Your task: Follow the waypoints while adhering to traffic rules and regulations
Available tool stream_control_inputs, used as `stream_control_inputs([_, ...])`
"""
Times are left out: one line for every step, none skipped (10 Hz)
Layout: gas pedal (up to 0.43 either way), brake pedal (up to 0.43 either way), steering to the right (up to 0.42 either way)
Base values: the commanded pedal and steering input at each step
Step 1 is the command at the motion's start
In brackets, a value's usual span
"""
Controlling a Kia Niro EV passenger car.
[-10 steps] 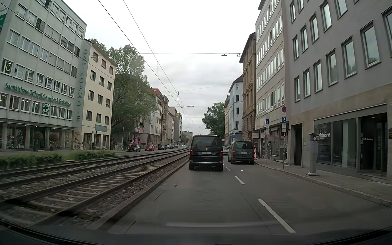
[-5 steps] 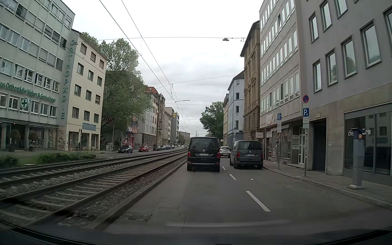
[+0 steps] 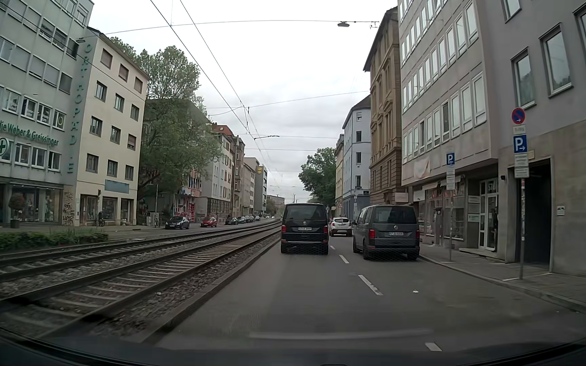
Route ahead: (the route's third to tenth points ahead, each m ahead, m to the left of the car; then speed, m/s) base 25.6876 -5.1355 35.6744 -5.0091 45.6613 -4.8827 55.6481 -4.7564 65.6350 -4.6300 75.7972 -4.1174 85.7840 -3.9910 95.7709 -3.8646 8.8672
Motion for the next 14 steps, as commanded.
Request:
stream_control_inputs([0.047, 0.000, -0.005])
stream_control_inputs([0.059, 0.000, -0.005])
stream_control_inputs([0.059, 0.000, -0.005])
stream_control_inputs([0.059, 0.000, -0.005])
stream_control_inputs([0.079, 0.000, -0.004])
stream_control_inputs([0.079, 0.000, -0.003])
stream_control_inputs([0.079, 0.000, -0.002])
stream_control_inputs([0.079, 0.000, -0.002])
stream_control_inputs([0.079, 0.000, -0.001])
stream_control_inputs([0.087, 0.000, 0.001])
stream_control_inputs([0.087, 0.000, 0.003])
stream_control_inputs([0.087, 0.000, 0.004])
stream_control_inputs([0.087, 0.000, 0.004])
stream_control_inputs([0.087, 0.000, 0.003])
